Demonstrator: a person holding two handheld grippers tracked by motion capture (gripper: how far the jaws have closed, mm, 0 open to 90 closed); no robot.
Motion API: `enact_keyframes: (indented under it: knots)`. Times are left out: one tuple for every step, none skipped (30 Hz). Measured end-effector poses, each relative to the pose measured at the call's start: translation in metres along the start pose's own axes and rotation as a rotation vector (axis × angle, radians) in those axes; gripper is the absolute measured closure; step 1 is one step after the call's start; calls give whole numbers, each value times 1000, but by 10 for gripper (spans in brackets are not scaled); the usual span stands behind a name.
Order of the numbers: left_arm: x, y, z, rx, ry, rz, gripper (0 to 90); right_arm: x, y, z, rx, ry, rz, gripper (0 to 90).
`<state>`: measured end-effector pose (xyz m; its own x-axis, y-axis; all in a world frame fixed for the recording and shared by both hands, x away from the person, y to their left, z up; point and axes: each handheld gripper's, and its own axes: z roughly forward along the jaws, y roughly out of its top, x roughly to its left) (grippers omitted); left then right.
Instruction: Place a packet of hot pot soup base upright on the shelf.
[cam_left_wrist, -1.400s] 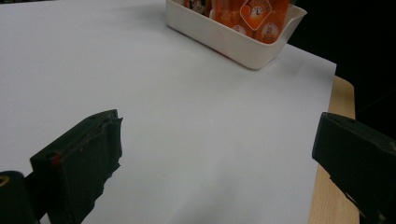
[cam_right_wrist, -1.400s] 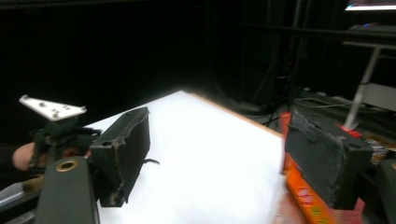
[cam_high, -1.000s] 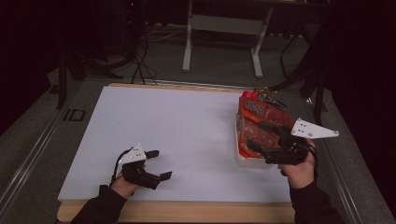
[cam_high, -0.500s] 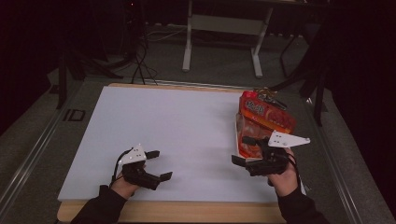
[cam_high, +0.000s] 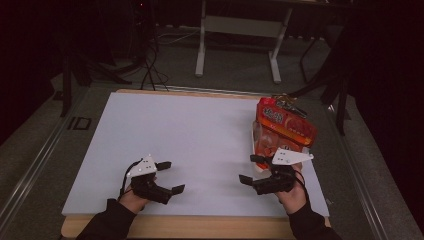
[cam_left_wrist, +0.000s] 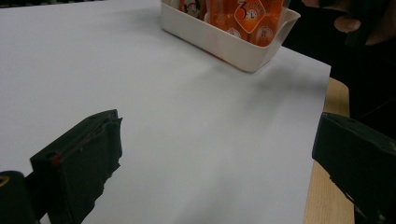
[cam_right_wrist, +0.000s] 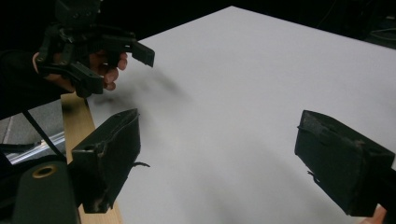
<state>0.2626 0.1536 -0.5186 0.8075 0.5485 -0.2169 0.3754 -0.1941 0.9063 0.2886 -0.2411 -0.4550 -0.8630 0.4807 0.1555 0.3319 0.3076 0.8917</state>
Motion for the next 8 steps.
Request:
enact_keyframes:
  knots:
    - [0, 0, 0, 0, 0, 0, 18, 0, 0, 0, 0, 0, 0, 141]
    - [0, 0, 0, -2, -2, 1, 18, -1, -1, 1, -2, 0, 0, 142]
    - [0, 0, 0, -4, -3, 1, 18, -1, -3, 4, 5, -9, -8, 142]
    - [-1, 0, 0, -5, -2, 4, 18, -1, -4, 5, 8, -12, -7, 142]
    - [0, 1, 0, -7, -2, 6, 18, -1, -5, 6, 13, -13, -7, 142]
    - [0, 1, -1, -8, -2, 4, 18, -1, -6, 7, 17, -14, -14, 142]
    - [0, 1, -1, -9, -1, 5, 18, -1, -7, 7, 23, -18, -15, 142]
    - [0, 1, -1, -11, -1, 5, 18, -1, -7, 8, 25, -20, -18, 142]
